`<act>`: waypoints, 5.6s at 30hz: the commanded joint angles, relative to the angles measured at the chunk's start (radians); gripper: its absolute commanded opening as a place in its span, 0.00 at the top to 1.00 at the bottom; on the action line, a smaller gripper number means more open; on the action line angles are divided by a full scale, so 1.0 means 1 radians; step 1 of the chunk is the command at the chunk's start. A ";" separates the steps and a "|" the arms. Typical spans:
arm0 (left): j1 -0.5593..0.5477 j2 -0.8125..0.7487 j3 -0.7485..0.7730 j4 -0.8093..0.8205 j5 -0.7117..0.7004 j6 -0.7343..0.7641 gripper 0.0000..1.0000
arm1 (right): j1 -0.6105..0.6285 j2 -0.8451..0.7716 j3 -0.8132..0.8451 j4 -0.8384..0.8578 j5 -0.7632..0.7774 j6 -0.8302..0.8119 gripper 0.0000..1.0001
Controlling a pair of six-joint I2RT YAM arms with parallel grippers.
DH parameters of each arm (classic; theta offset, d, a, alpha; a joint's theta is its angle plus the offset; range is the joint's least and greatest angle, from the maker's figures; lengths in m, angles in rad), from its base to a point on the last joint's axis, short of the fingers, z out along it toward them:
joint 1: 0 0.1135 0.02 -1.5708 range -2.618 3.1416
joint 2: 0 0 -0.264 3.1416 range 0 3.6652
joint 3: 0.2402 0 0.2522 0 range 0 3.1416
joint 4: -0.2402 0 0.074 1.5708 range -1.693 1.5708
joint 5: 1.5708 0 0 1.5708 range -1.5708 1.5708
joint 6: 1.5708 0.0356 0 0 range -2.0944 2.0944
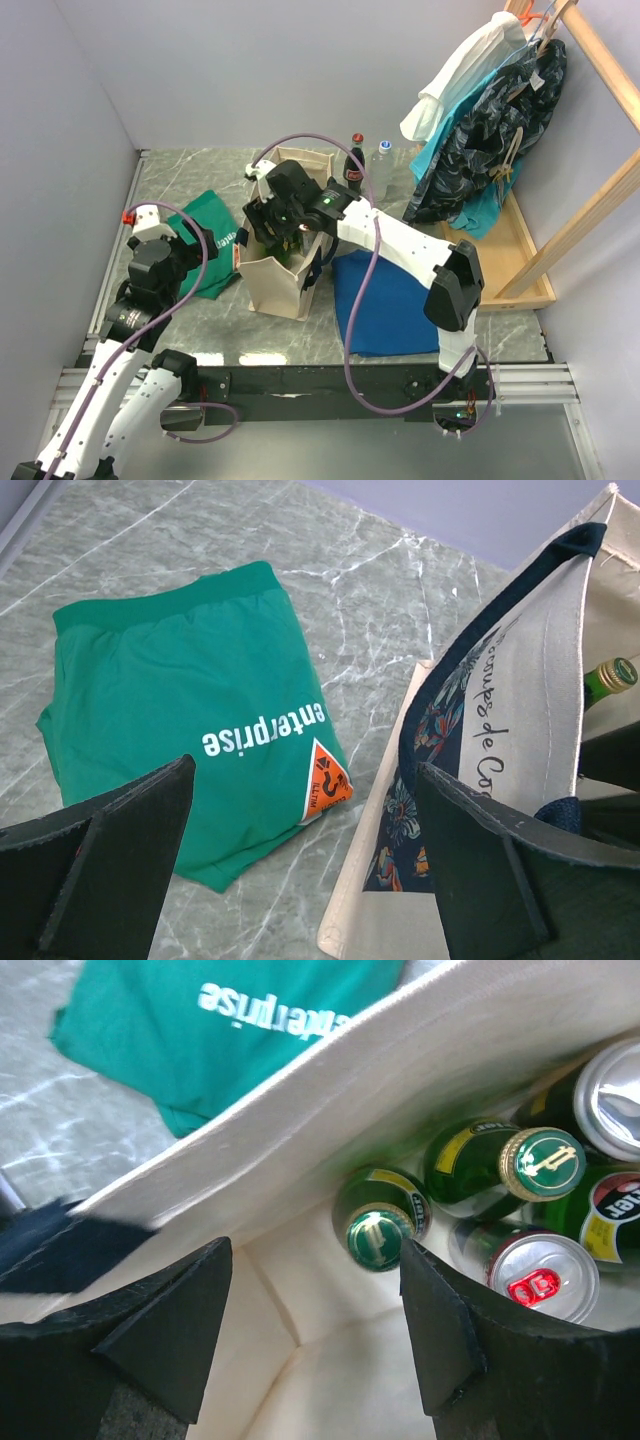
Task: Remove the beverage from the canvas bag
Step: Take out the drink from the canvas bag.
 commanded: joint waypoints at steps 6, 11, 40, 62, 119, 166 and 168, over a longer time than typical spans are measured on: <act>-0.001 0.000 0.031 0.026 -0.009 0.010 0.04 | -0.015 0.008 0.072 -0.005 0.041 -0.017 0.25; -0.003 0.009 0.034 0.025 0.005 0.011 0.04 | -0.015 -0.004 0.088 -0.010 0.045 -0.020 0.25; -0.003 -0.019 0.025 0.012 -0.004 -0.001 0.04 | -0.014 -0.044 0.040 0.001 -0.035 -0.051 0.20; -0.003 0.023 0.025 0.011 -0.003 0.000 0.04 | -0.025 -0.007 -0.006 0.046 -0.020 -0.055 0.20; -0.003 0.032 0.028 0.014 0.011 0.000 0.04 | -0.041 0.063 0.048 -0.026 -0.120 -0.057 0.90; -0.003 0.027 0.034 0.006 -0.018 -0.003 0.04 | -0.051 -0.101 0.122 0.122 -0.055 -0.006 1.00; -0.003 0.027 0.035 0.008 -0.018 -0.001 0.04 | -0.051 -0.106 0.126 0.121 -0.051 -0.009 1.00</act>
